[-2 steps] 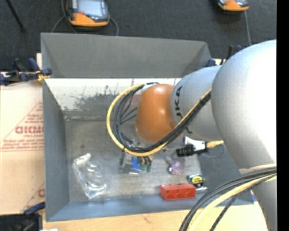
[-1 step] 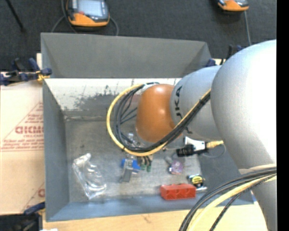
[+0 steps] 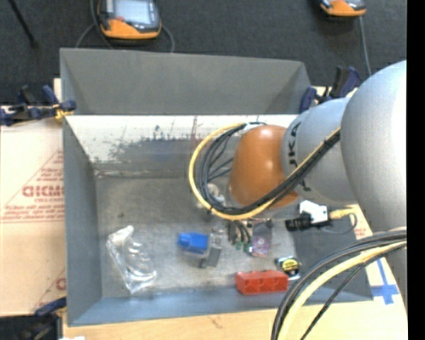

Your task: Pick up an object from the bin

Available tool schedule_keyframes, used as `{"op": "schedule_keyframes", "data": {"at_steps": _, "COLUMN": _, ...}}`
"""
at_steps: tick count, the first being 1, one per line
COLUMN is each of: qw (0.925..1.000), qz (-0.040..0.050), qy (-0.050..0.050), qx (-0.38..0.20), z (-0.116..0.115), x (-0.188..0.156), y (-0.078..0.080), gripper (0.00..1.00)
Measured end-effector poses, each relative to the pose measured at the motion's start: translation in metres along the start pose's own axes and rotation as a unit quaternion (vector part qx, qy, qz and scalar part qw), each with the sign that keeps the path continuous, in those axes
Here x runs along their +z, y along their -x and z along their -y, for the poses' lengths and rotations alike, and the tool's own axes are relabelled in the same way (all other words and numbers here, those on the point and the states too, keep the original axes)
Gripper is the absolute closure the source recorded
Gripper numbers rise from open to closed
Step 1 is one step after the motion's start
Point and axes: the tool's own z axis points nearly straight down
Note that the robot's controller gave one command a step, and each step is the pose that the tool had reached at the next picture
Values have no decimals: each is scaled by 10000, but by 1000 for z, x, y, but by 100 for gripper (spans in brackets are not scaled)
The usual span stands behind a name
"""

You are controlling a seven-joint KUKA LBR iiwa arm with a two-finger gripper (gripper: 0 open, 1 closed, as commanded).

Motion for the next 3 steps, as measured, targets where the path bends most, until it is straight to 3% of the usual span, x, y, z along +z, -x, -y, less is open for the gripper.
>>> {"op": "schedule_keyframes", "data": {"at_steps": 1, "qw": 9997, "qz": -12, "qy": 12, "qx": -252, "z": -34, "x": 0, "y": -21, "gripper": 0}}
{"op": "schedule_keyframes", "data": {"at_steps": 2, "qw": 9997, "qz": -10, "qy": 16, "qx": -226, "z": -33, "x": 0, "y": -21, "gripper": 100}}
{"op": "schedule_keyframes", "data": {"at_steps": 3, "qw": 9883, "qz": 41, "qy": 19, "qx": -1523, "z": -33, "x": -153, "y": -26, "gripper": 100}}
